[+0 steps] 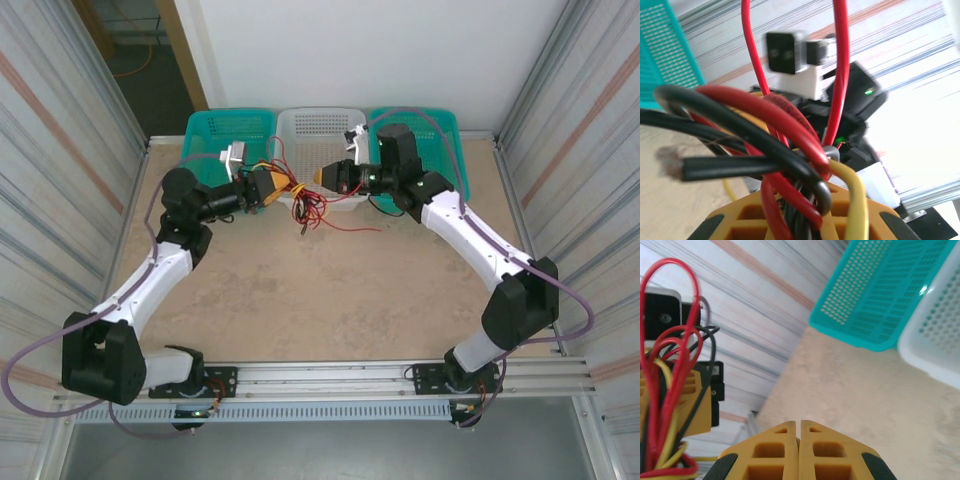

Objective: Untangle the cables

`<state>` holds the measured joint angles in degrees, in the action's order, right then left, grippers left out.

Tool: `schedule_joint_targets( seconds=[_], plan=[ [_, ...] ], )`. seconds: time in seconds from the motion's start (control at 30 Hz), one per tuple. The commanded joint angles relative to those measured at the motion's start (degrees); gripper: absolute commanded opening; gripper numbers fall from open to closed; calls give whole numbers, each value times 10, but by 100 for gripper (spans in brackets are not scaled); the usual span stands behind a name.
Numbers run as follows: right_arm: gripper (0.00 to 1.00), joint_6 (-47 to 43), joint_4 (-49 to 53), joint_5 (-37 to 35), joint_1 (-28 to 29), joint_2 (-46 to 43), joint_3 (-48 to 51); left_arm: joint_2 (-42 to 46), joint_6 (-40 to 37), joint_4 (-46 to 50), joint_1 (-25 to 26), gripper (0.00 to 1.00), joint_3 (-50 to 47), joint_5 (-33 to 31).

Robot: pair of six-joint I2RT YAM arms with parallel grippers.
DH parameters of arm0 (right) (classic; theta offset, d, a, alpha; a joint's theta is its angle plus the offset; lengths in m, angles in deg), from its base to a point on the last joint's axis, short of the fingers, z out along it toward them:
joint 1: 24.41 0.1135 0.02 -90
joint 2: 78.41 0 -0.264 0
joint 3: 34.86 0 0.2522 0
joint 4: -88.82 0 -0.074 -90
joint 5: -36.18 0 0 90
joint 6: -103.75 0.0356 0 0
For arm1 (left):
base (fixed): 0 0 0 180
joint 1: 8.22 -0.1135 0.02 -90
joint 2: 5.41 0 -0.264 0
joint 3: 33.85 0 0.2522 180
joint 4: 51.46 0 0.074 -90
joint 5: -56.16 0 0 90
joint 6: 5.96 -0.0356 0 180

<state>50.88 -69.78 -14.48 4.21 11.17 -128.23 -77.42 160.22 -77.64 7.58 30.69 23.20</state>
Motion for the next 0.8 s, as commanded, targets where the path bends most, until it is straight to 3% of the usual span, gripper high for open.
schedule_joint_targets(
  seconds=[0.0, 0.13, 0.23, 0.37, 0.47, 0.6, 0.77],
  plan=[
    [0, 119, -167, 23, -36, 22, 54, 25, 96, -236, 26, 0, 15, -29],
    [0, 266, -403, 51, -40, 38, 134, 35, 69, -302, 46, 0, 9, -122],
    [0, 353, -524, 18, -31, 45, 186, 57, 20, -331, 50, 0, -11, -219],
    [0, 431, -658, -49, 1, 57, 259, 90, -79, -291, 50, 0, -26, -303],
    [0, 456, -711, -92, 45, 65, 294, 97, -128, -271, 50, 0, -30, -347],
    [0, 475, -782, -171, 96, 59, 351, 118, -203, -164, 50, 0, -33, -429],
    [0, 430, -757, -202, 167, 26, 379, 102, -201, -120, 50, 0, -60, -553]
  ],
)
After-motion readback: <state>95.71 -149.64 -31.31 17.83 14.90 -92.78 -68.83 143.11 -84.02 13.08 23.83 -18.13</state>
